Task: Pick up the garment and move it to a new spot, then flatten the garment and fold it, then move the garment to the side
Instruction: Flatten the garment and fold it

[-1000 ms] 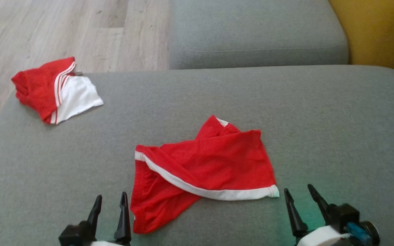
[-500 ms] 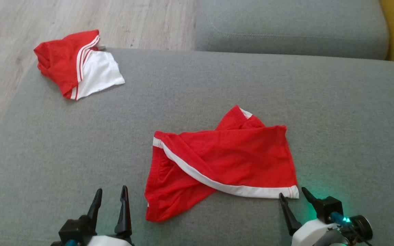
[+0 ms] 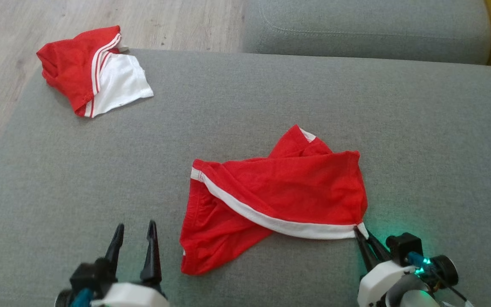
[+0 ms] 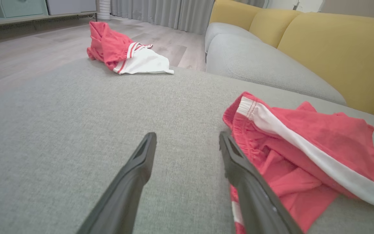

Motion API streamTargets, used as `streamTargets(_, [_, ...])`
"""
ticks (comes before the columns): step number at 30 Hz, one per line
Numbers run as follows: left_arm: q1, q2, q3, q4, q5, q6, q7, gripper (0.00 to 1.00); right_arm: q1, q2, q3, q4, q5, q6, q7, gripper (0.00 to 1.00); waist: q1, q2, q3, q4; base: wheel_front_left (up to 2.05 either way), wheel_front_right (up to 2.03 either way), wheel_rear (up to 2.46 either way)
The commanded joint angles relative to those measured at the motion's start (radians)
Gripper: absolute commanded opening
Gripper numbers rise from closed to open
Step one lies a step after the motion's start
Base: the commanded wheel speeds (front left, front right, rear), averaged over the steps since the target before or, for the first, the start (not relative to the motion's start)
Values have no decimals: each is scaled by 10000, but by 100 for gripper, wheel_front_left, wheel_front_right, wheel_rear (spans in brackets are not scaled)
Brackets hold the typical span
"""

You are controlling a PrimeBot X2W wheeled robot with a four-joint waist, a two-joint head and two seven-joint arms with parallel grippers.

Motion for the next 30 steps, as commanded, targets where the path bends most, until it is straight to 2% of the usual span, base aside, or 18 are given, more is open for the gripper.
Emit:
streamTargets(1, [-764,199,262,-292,56,-66,5,100,-444,-52,210,-206,99,-7,-99,0,-1,0,26,-42,0,0,0])
streamTargets(9, [-2375,91,-421,186,340,-696,700,100,-674,-52,-24,-713,339,-7,-106,0,-1,0,190,-268,0,0,0])
streamTargets(13, [-3230,-282,-737,1042,210,-1128,1097,100,-814,-52,-12,-790,235,-7,-107,0,-1,0,339,-460,0,0,0])
streamTargets(19, [-4194,-392,-917,2543,139,-1591,1410,100,-1070,-52,194,-797,187,-7,-107,0,-1,0,621,-774,0,0,0])
streamTargets(25, [-4804,-378,-688,3573,-669,-2346,1617,100,-1296,-52,506,-803,281,-7,-108,0,-1,0,848,-1005,0,0,0])
streamTargets(30, [-4918,-232,-993,3669,-1340,-2660,2073,100,-1406,-52,593,-798,298,-7,-108,0,-1,0,960,-1094,0,0,0])
